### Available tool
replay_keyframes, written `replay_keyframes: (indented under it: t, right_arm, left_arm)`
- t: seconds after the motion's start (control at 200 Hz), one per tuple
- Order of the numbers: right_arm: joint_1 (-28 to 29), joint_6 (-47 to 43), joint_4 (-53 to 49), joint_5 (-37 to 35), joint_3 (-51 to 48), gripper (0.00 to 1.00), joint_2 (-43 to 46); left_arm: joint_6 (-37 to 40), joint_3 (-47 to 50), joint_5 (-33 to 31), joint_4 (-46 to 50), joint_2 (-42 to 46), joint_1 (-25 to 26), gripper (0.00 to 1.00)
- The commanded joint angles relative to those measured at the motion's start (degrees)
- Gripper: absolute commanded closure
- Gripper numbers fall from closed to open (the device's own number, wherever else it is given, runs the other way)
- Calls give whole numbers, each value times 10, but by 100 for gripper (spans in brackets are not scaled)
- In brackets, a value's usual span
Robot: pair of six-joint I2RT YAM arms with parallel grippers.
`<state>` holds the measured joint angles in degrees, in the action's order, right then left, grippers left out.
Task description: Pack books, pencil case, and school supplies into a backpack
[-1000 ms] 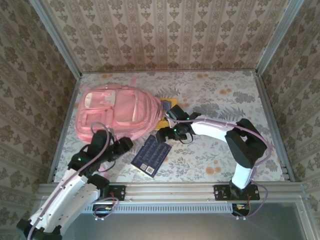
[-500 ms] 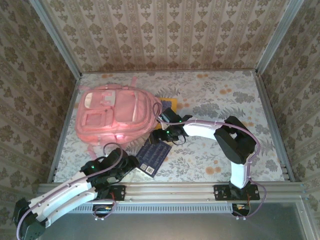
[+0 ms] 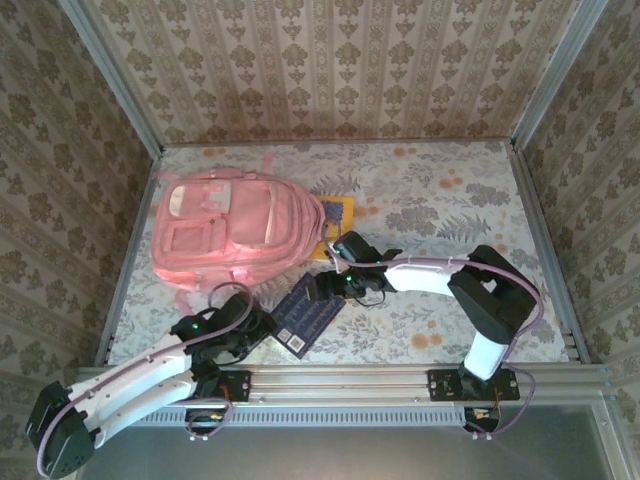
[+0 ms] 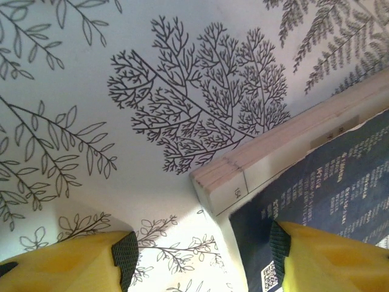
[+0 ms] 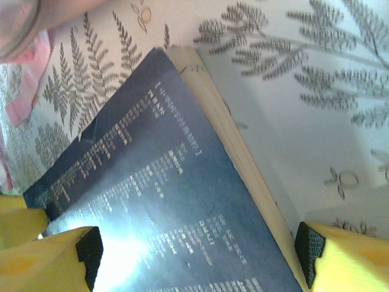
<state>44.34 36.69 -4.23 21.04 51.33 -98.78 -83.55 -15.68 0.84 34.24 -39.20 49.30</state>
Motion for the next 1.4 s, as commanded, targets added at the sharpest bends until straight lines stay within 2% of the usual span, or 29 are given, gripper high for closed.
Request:
replay_keyframes:
  t: [0.0, 0.26, 0.37, 0.54, 0.695, 0.805, 1.085, 1.155, 1.21, 1.245, 1.395]
  right_arm:
    - [5, 27, -3, 19, -26, 15, 29]
    - [12, 58, 21, 29, -68, 15, 67]
    - [18, 66, 23, 29, -79, 16, 77]
    - [22, 76, 33, 31, -85, 16, 83]
    - [30, 92, 56, 41, -89, 17, 73]
    - [31, 92, 69, 51, -90, 18, 65]
    - [21, 67, 16, 15, -83, 19, 100]
    - [13, 68, 9, 9, -88, 19, 106]
    - [9, 68, 9, 9, -91, 19, 109]
    - [8, 70, 11, 11, -92, 19, 108]
    - [8, 77, 26, 15, -92, 19, 96]
  left_arm:
    - [35, 23, -15, -174, -42, -10, 37]
    - [96, -19, 19, -225, -105, -12, 41]
    - [111, -46, 48, -203, -125, -11, 41]
    - [112, -37, 71, -201, -103, -3, 45]
    - [113, -15, 80, -222, -79, -5, 55]
    - [131, -21, 92, -220, -87, -10, 58]
    - [155, -47, 104, -177, -85, -15, 64]
    - [154, -53, 105, -160, -69, -15, 61]
    - [154, -57, 108, -151, -55, -15, 49]
    - [153, -58, 108, -144, -44, -15, 45]
    - [138, -57, 107, -132, 2, -14, 44]
